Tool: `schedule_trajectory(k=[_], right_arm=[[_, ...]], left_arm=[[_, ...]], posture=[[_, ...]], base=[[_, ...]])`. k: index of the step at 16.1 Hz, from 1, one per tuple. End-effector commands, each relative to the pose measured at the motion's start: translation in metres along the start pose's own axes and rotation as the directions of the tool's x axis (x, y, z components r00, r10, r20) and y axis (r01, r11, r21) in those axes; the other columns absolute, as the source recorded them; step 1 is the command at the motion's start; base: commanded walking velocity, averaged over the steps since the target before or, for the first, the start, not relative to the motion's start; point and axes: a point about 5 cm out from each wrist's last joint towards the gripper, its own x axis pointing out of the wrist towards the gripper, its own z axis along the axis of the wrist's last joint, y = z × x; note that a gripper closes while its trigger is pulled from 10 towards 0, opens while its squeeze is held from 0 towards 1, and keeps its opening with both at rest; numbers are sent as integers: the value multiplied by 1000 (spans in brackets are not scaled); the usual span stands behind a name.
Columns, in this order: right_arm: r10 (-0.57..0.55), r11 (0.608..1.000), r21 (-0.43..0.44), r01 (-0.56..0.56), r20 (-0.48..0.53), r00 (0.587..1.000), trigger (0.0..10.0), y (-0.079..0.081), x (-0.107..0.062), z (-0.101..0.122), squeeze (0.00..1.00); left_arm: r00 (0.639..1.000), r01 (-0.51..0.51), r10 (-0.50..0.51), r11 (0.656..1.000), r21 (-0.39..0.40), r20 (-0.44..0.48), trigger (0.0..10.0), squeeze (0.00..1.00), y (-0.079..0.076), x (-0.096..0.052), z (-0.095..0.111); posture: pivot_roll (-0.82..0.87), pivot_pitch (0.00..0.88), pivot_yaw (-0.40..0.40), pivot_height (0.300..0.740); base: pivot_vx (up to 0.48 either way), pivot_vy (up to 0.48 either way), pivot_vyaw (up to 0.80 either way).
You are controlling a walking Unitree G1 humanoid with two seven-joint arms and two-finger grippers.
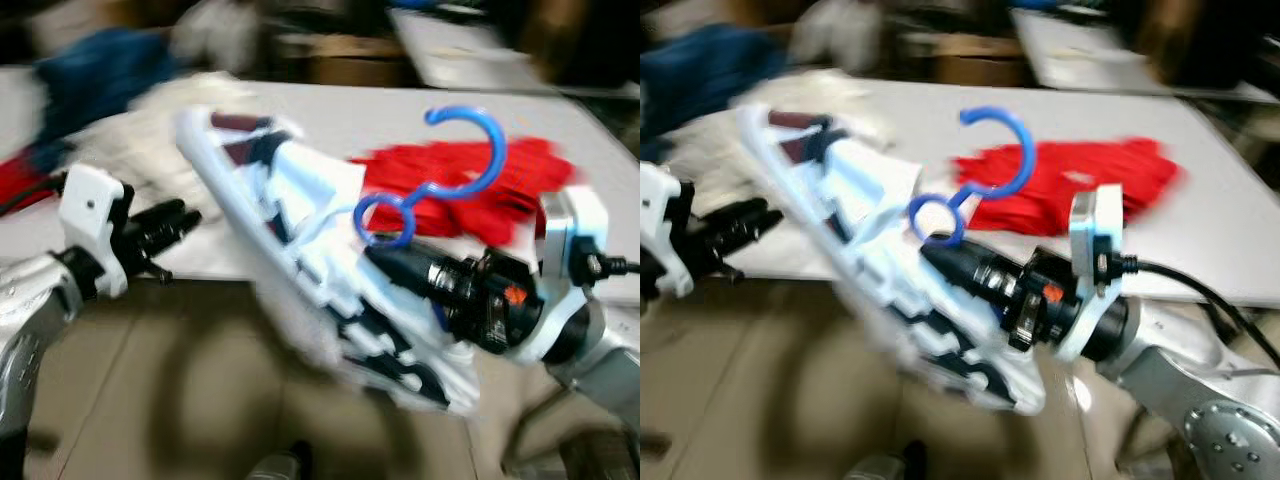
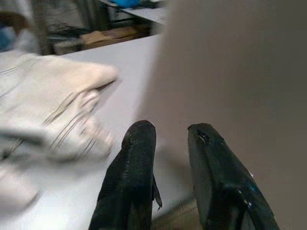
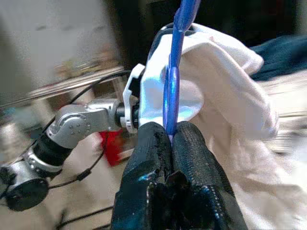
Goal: Hang hanger
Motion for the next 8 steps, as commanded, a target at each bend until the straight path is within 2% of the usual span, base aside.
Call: schedule_trajectory(k=[1,3,5,7,8], right_arm=[[62,997,38,-61,-7,998,10000,6,2,-5,0],[45,997,64,-42,-52,998,10000,2,5,-18,0],[-46,995,79,57,-129,991,10000,-9,5,-37,0],[-166,981,65,183,-212,963,10000,-23,2,-56,0],[-225,968,50,246,-265,938,10000,-27,-1,-71,0]], left_arm=[[1000,27,-27,999,19,-1,10000,0,-4,-6,6],[999,31,-30,999,20,-36,10000,0,-9,-16,3],[995,17,-15,1000,24,-98,10000,0,-14,-27,-4],[986,37,-30,999,39,-166,10000,0,-26,-29,-18],[981,49,-46,999,14,-190,10000,0,-35,-27,-29]], posture=[[119,0,-25,740],[158,0,-45,740],[189,0,-63,740],[201,0,-67,740],[197,0,-59,740]], base=[[0,0,800],[0,0,800],[0,0,800],[0,0,800],[0,0,800]])
